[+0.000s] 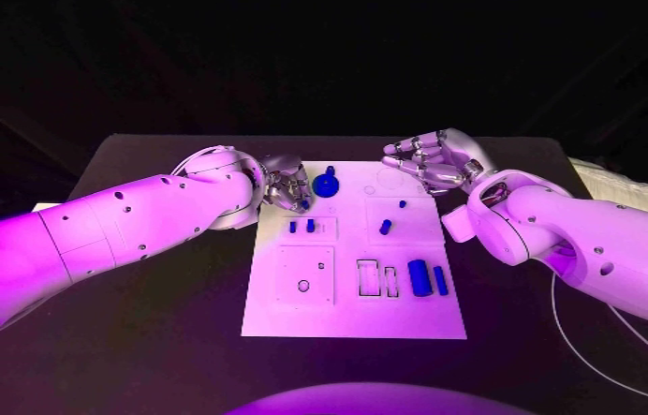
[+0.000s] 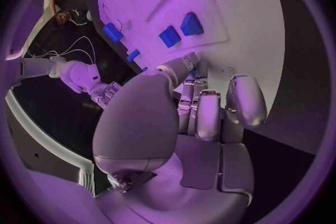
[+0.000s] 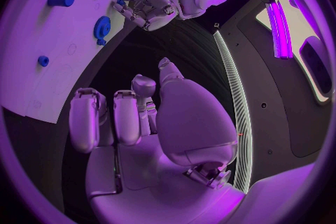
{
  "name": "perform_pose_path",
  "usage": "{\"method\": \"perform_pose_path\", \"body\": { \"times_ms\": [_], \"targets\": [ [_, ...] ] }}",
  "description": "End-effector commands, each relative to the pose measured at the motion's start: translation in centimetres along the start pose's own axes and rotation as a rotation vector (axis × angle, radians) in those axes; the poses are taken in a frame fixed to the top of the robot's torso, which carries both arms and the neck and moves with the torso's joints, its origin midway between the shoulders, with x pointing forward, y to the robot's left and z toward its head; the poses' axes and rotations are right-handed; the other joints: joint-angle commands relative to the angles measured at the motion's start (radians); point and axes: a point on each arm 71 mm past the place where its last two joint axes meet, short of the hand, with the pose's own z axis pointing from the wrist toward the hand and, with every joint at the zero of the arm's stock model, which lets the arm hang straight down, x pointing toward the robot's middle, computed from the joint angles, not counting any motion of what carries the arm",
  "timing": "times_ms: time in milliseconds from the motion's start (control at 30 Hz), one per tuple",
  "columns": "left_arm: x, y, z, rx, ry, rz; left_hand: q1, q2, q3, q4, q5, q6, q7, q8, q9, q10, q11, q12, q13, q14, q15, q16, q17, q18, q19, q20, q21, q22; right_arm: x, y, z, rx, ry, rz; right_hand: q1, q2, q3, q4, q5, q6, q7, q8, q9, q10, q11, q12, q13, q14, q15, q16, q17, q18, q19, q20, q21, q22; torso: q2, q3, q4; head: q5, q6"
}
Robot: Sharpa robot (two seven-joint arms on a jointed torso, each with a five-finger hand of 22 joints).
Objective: Assemble the parts on the task board
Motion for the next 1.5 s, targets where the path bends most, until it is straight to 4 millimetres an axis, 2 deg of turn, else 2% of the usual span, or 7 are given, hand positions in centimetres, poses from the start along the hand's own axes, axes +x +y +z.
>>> {"method": "perform_pose_path", "body": {
  "times_ms": [33,400,933,1200,1400,1500],
  "targets": [
    [0.4,-0.3,0.0,0.005,0.027,0.009,-0.011,-0.002,0.003,-0.005,-0.007,0.003,0.001,-0.005,-0.001,0.002,0.003,-0.011,0.001,0.03,0.001,-0.003,-0.002,-0.011,-0.001,0.001,-0.003,0.063,0.2,0.1,0.0,-0.009,0.015,-0.001,-0.001,0.011,-0.006,0.001,0.004,-0.002,-0.003,0.004,0.001,-0.003,0.002,0.004,0.001,0.043,0.007,-0.003,0.001,0.016,-0.004,0.0,-0.005,0.0,0.0,0.0006,0.0003,-0.001,-0.001],
    [0.5,-0.2,0.1,-0.015,0.042,0.018,-0.032,-0.012,0.014,-0.01,-0.006,-0.052,0.021,-0.048,-0.021,-0.051,0.026,-0.059,-0.015,0.026,0.019,-0.005,-0.015,-0.011,-0.007,0.013,-0.016,0.061,0.1,0.0,0.0,-0.01,0.013,-0.001,-0.001,0.012,-0.007,0.002,0.003,-0.001,-0.003,0.004,0.001,-0.004,0.002,0.002,-0.001,0.043,0.007,-0.005,-0.002,0.016,-0.005,0.0,-0.006,-0.002,0.0,-0.0002,0.0005,-0.001,-0.003],
    [0.4,-0.1,0.0,-0.021,0.038,0.021,-0.035,-0.016,0.017,-0.011,-0.007,-0.06,0.024,-0.052,-0.026,-0.055,0.029,-0.065,-0.017,0.025,0.021,-0.006,-0.019,-0.01,-0.008,0.015,-0.02,0.06,0.1,0.0,0.0,-0.006,0.011,0.0,-0.002,0.012,-0.007,0.002,0.003,-0.001,-0.003,0.004,0.001,-0.004,0.002,0.002,-0.001,0.043,0.007,-0.006,-0.002,0.016,-0.005,0.0,-0.006,-0.003,0.0,-0.0003,0.0003,0.001,-0.005],
    [0.2,0.4,-0.2,-0.032,0.014,0.016,-0.044,-0.032,0.031,-0.016,-0.006,-0.152,0.035,-0.055,-0.059,-0.092,0.04,-0.096,-0.031,0.022,0.031,-0.005,-0.027,-0.008,-0.012,0.025,-0.032,0.058,-0.2,-0.3,0.0,0.001,0.002,-0.003,-0.001,0.013,-0.008,0.001,0.003,-0.002,-0.003,0.003,0.001,-0.01,0.002,-0.012,-0.011,0.041,0.007,-0.012,-0.011,0.019,-0.012,0.0,-0.011,-0.013,-0.001,-0.0007,0.0004,0.001,-0.002],
    [-0.4,1.2,-0.6,-0.032,-0.029,-0.008,-0.041,-0.035,0.041,-0.021,-0.005,-0.158,0.044,-0.049,-0.067,-0.12,0.052,-0.109,-0.042,0.021,0.039,-0.005,-0.032,-0.006,-0.014,0.031,-0.041,0.055,-0.5,-0.6,0.0,0.007,-0.001,-0.037,0.019,0.022,-0.011,-0.01,0.0,-0.005,-0.003,0.003,0.0,-0.135,0.002,-0.29,-0.217,0.029,0.006,-0.057,-0.062,0.029,-0.039,-0.001,-0.04,-0.059,-0.001,-0.0011,0.0004,0.001,0.003],
    [-0.7,1.5,-1.0,-0.014,-0.063,-0.047,-0.036,-0.033,0.047,-0.025,-0.004,-0.152,0.046,-0.046,-0.068,-0.123,0.054,-0.109,-0.044,0.021,0.041,-0.004,-0.033,-0.006,-0.015,0.033,-0.046,0.053,-0.8,-0.9,0.1,0.011,0.004,-0.084,0.053,0.031,0.003,-0.025,-0.017,0.002,-0.003,0.005,0.001,-0.163,0.001,-0.361,-0.278,0.021,0.005,-0.09,-0.097,0.034,-0.054,-0.002,-0.057,-0.086,-0.002,-0.0021,0.0,0.0,0.007]
  ]
}}
